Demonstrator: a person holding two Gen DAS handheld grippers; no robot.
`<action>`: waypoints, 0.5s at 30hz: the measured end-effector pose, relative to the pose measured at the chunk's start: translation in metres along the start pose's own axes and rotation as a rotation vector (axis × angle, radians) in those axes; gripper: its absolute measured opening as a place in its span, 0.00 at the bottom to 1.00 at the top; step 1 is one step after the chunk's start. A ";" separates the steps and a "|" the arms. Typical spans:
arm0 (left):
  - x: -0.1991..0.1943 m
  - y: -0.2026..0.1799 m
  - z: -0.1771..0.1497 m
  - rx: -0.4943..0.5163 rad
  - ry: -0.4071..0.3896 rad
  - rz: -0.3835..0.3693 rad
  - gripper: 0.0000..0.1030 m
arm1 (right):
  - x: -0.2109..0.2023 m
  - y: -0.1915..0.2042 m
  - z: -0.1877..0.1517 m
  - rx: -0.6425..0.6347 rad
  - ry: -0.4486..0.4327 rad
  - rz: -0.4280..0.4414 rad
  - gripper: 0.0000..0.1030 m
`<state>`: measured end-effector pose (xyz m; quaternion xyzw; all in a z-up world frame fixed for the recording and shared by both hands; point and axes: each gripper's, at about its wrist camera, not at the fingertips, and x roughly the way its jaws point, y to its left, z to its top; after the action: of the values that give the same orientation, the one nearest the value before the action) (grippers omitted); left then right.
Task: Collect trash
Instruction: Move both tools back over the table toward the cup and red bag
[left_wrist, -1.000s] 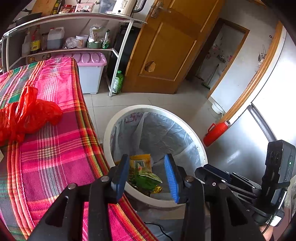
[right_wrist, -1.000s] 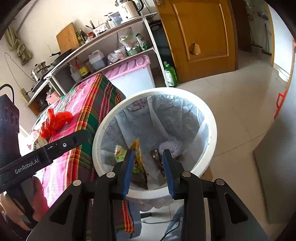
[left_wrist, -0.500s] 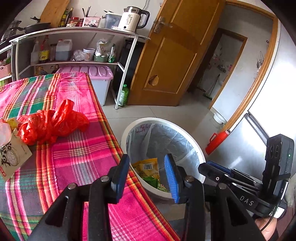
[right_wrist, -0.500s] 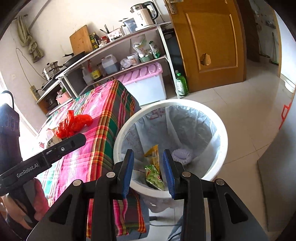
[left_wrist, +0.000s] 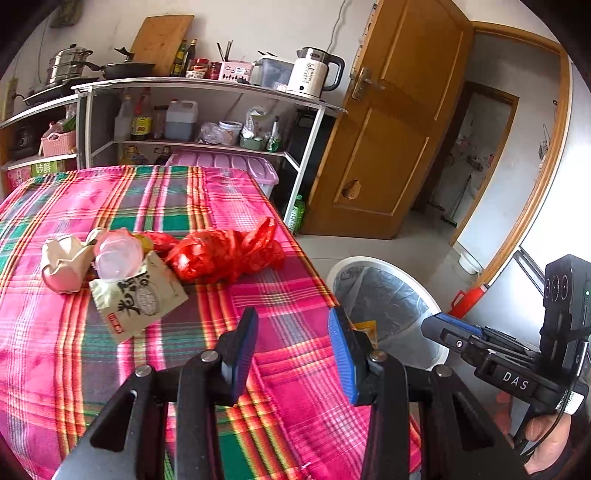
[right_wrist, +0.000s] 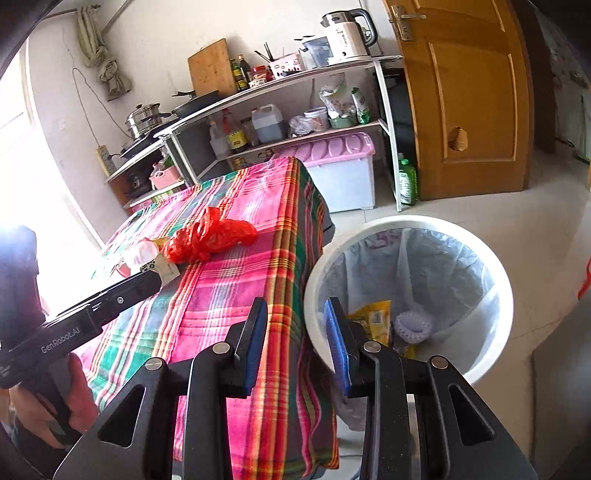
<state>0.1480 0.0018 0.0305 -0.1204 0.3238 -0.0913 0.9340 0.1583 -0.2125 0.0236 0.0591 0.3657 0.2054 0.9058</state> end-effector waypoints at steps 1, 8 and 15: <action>-0.003 0.006 0.000 -0.008 -0.006 0.010 0.40 | 0.002 0.004 0.001 -0.006 0.002 0.006 0.32; -0.019 0.046 0.002 -0.063 -0.044 0.086 0.40 | 0.019 0.033 0.010 -0.051 0.017 0.052 0.32; -0.023 0.081 0.008 -0.113 -0.060 0.160 0.44 | 0.036 0.056 0.017 -0.088 0.031 0.083 0.33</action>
<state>0.1427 0.0866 0.0269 -0.1493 0.3088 0.0058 0.9393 0.1753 -0.1458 0.0273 0.0313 0.3676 0.2597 0.8924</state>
